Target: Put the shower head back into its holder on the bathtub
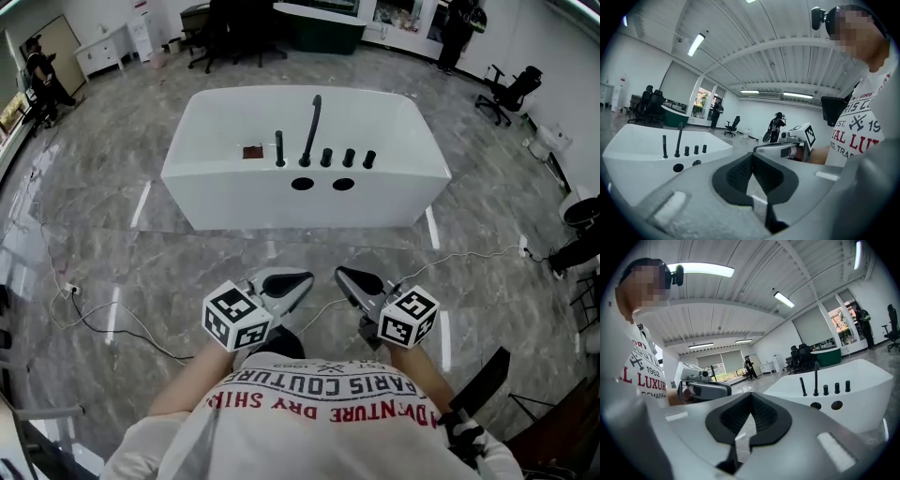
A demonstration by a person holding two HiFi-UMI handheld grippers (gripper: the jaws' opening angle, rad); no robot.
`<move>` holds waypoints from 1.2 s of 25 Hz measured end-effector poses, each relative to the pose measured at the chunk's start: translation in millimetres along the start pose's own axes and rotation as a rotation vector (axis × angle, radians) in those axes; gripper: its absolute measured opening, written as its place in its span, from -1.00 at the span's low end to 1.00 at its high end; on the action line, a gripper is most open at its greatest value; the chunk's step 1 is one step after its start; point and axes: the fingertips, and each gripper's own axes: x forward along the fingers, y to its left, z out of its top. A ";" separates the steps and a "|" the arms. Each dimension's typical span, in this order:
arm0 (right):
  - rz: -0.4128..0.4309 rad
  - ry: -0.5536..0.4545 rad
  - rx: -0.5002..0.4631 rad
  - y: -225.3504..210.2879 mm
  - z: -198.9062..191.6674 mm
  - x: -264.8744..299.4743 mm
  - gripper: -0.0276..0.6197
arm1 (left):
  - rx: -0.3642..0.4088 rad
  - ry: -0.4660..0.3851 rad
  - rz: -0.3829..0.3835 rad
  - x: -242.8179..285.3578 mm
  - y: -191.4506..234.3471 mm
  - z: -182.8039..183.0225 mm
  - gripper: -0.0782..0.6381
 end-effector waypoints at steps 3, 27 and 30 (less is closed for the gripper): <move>0.027 -0.012 -0.024 21.7 7.9 -3.6 -0.91 | -0.003 -0.023 0.056 -20.8 -7.6 10.7 -0.78; 0.040 -0.041 -0.085 64.7 1.7 -30.7 -0.91 | 0.049 -0.016 0.089 -38.6 -50.7 1.5 -0.78; 0.038 -0.054 -0.092 65.2 6.6 -33.6 -0.91 | 0.050 -0.017 0.090 -37.6 -53.5 4.6 -0.78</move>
